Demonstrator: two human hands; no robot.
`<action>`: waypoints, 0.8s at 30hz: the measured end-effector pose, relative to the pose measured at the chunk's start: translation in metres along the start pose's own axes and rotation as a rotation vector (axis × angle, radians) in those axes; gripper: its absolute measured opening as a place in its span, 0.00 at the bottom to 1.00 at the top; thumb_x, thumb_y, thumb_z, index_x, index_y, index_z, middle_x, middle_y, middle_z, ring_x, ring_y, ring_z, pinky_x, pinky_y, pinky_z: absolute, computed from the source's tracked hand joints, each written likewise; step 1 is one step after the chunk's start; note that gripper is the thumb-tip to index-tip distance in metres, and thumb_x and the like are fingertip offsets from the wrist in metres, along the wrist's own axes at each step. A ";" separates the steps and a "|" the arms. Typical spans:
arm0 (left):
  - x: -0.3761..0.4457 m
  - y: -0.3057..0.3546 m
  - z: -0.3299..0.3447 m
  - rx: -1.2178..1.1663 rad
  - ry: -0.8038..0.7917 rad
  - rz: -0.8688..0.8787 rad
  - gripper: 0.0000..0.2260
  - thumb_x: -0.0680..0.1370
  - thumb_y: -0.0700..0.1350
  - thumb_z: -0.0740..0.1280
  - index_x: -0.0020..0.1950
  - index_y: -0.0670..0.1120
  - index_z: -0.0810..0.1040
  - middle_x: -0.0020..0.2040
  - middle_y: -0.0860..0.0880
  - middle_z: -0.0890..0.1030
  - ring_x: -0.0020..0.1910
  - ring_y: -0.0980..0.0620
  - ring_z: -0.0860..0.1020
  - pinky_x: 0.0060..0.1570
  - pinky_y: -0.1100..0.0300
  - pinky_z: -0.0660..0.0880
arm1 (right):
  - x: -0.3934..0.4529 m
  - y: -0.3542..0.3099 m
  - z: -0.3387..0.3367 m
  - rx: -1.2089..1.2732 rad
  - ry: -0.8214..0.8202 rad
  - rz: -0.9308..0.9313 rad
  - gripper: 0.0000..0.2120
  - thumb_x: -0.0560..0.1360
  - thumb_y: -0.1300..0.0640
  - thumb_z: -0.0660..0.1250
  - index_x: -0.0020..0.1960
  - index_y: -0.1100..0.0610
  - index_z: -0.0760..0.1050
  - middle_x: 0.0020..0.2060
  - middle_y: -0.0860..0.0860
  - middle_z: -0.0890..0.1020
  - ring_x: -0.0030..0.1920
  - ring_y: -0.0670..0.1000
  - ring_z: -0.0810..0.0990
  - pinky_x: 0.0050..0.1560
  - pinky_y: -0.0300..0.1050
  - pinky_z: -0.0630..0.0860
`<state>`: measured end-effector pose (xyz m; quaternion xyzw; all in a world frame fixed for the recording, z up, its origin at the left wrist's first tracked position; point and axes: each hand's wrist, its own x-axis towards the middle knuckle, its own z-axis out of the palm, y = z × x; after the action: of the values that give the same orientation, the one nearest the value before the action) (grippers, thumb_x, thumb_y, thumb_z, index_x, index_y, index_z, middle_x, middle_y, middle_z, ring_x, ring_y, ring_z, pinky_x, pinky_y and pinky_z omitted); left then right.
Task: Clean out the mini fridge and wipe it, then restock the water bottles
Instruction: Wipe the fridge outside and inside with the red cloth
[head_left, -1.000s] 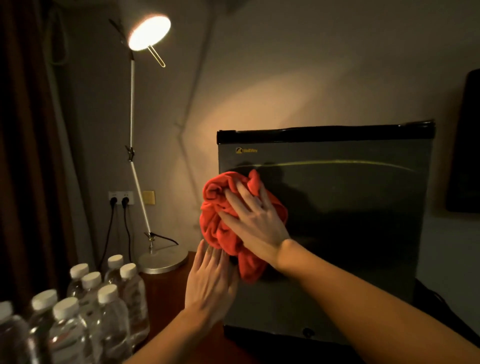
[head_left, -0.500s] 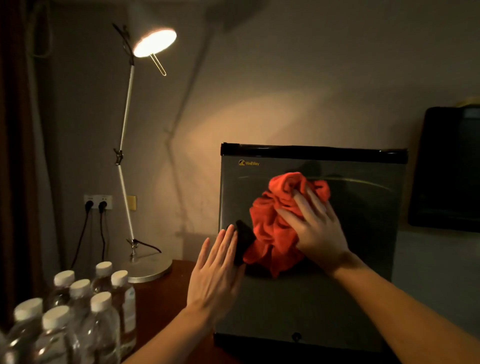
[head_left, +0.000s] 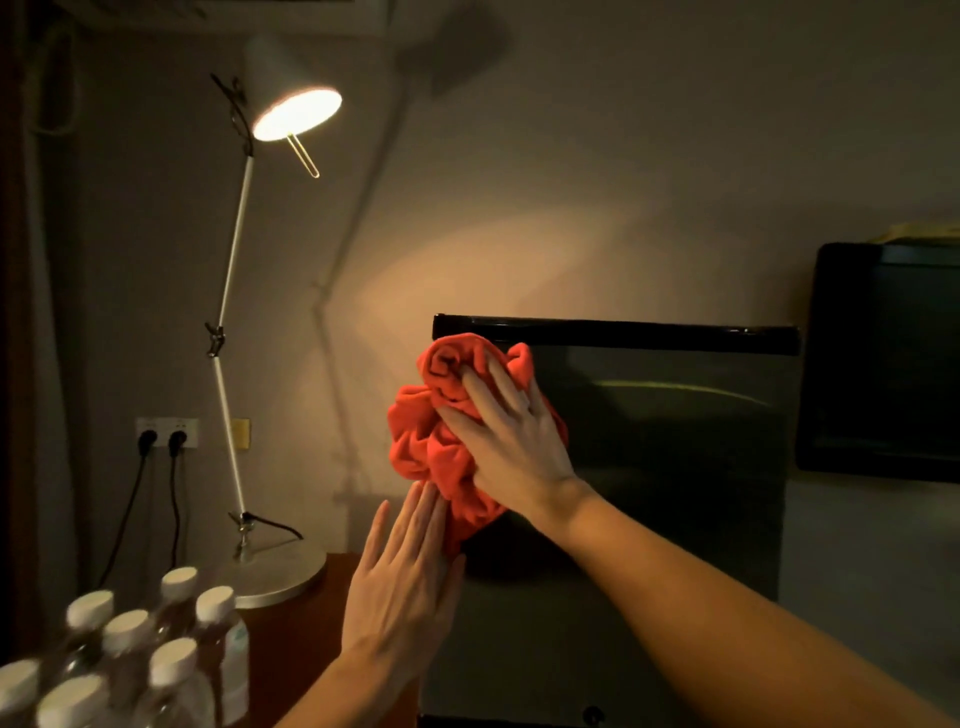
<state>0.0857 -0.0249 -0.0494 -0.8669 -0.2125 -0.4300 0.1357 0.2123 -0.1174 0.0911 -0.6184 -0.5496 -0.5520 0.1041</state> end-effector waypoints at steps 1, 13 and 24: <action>0.003 0.003 -0.001 -0.002 0.002 0.002 0.30 0.80 0.58 0.54 0.80 0.45 0.57 0.79 0.47 0.59 0.79 0.50 0.54 0.75 0.46 0.52 | -0.005 0.007 -0.002 0.006 0.002 -0.001 0.31 0.65 0.54 0.75 0.67 0.47 0.74 0.73 0.56 0.67 0.76 0.63 0.56 0.69 0.72 0.60; 0.044 0.081 -0.010 0.037 -0.049 0.066 0.30 0.82 0.57 0.52 0.81 0.45 0.53 0.81 0.48 0.52 0.80 0.51 0.49 0.76 0.48 0.50 | -0.114 0.138 -0.039 -0.062 -0.005 0.227 0.23 0.70 0.53 0.66 0.65 0.47 0.77 0.69 0.60 0.72 0.70 0.69 0.67 0.62 0.67 0.72; 0.056 0.092 -0.016 0.032 -0.034 0.086 0.31 0.82 0.58 0.53 0.80 0.45 0.53 0.80 0.48 0.52 0.79 0.50 0.52 0.76 0.48 0.50 | -0.131 0.143 -0.041 0.041 0.112 0.415 0.19 0.75 0.53 0.62 0.63 0.55 0.78 0.68 0.65 0.68 0.69 0.72 0.64 0.59 0.72 0.71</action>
<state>0.1492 -0.0980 0.0000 -0.8800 -0.1842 -0.4057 0.1644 0.3305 -0.2748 0.0700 -0.6842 -0.4150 -0.5410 0.2586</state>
